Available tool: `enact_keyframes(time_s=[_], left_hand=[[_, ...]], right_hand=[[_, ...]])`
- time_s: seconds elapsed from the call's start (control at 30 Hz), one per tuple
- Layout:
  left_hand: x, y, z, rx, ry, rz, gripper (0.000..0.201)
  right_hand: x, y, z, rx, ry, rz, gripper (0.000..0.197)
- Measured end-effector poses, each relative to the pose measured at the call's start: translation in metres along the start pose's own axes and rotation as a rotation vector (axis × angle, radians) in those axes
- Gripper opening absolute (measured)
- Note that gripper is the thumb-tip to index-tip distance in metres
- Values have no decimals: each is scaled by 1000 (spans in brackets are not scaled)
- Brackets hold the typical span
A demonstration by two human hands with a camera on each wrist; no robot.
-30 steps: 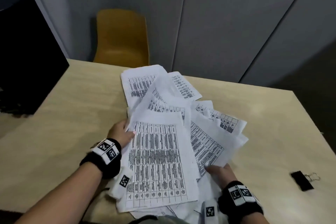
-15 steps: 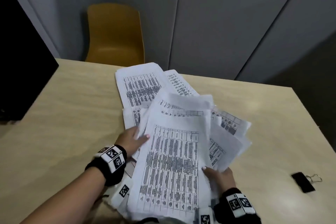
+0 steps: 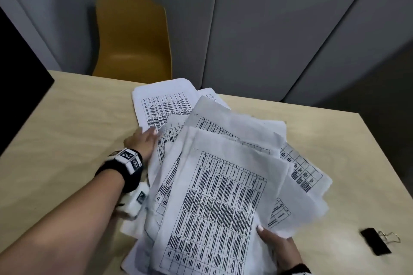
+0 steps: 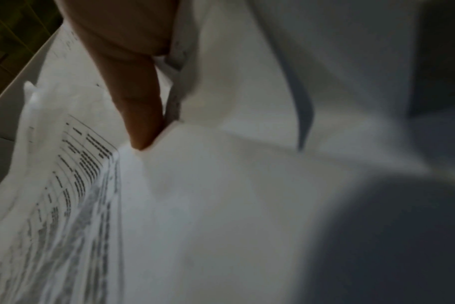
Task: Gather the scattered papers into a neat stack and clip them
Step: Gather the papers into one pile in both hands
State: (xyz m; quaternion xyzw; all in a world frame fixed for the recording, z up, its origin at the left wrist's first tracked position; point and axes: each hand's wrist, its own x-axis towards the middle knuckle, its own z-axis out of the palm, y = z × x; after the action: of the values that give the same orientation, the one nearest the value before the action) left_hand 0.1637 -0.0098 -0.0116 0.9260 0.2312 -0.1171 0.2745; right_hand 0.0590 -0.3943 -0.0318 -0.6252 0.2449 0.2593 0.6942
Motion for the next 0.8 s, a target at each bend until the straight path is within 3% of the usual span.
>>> enact_keyframes(time_s=[0.07, 0.13, 0.2, 0.3, 0.4, 0.47, 0.57, 0.63, 0.7, 0.8], left_hand=[[-7, 2, 10, 339, -156, 96, 53], [-22, 0, 18, 477, -263, 154, 63], [-35, -6, 19, 498, -305, 194, 66], [-56, -23, 21, 583, -309, 239, 63], [-78, -41, 21, 598, -340, 299, 58], [-89, -47, 18, 489, -301, 339, 57], [-88, -43, 16, 69, -50, 236, 47], [-76, -34, 19, -1, 83, 87, 59], [-67, -20, 25, 120, 4, -14, 76], [-62, 0, 39, 340, -193, -5, 65]], right_hand=[[1, 0, 0, -23, 13, -43, 80], [1, -1, 0, -16, 48, -43, 63], [-1, -2, 3, -13, 76, -34, 41], [-5, 0, 4, 6, 139, -13, 29], [-9, 4, 1, 99, 175, -54, 28], [-13, 6, -1, 138, 192, -50, 29], [-13, 9, -4, 127, 222, -43, 27], [-11, 9, -4, 77, 242, -20, 24], [-11, 9, -4, 46, 246, 1, 22], [-13, 8, -4, 42, 248, 4, 18]])
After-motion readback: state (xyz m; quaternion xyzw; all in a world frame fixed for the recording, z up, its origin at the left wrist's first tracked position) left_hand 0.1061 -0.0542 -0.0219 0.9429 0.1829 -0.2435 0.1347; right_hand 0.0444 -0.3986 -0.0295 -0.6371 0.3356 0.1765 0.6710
